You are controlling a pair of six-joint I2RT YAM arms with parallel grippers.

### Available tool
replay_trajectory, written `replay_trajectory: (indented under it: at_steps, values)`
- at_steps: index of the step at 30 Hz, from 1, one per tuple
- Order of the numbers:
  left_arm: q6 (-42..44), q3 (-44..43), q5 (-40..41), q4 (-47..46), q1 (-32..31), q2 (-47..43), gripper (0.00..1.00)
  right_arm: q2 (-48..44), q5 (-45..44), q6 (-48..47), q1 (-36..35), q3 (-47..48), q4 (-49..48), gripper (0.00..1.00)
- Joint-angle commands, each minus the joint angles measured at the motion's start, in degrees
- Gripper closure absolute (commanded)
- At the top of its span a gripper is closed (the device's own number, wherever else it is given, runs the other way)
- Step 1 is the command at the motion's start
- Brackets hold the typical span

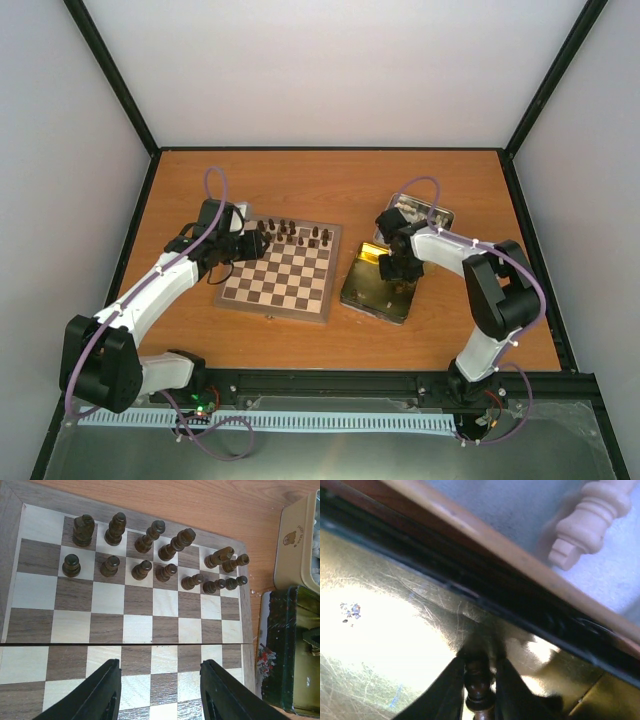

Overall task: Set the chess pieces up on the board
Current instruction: Pick up the chess piece from the storage box.

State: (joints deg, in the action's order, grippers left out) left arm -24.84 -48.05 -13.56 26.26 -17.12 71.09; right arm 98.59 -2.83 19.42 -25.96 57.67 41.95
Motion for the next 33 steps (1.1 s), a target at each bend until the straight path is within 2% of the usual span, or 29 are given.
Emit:
replay_trajectory:
  at_steps: [1,4,8,14,18,22,33]
  values:
    - [1.30,-0.56,-1.01,-1.78,0.34,-0.38,0.55,4.59,2.51,2.20,0.12,-2.67,-5.75,0.89]
    - [1.20,-0.41,-1.37,-1.86,0.34,-0.59,0.55,4.45,1.40,2.87,0.12,-3.31,-7.13,0.95]
    - [0.98,-0.29,-2.30,-2.27,0.34,-0.81,0.55,0.45,3.44,4.19,0.12,-5.47,-12.09,0.97]
    - [-0.36,1.48,-6.54,-5.67,0.34,-2.25,0.54,-12.64,10.50,11.46,0.16,-13.28,-31.10,0.95]
    - [-1.90,2.39,-9.98,-7.65,0.34,-2.35,0.54,-18.33,16.07,18.51,0.12,-16.47,-41.50,0.95]
    - [-3.21,3.56,-12.88,-9.65,0.34,-2.90,0.53,-22.31,17.10,23.26,0.10,-19.47,-49.32,0.94]
    - [-6.21,6.94,-21.91,-17.59,0.34,-2.91,0.51,-22.96,21.83,21.48,-0.49,-21.28,-53.40,0.94]
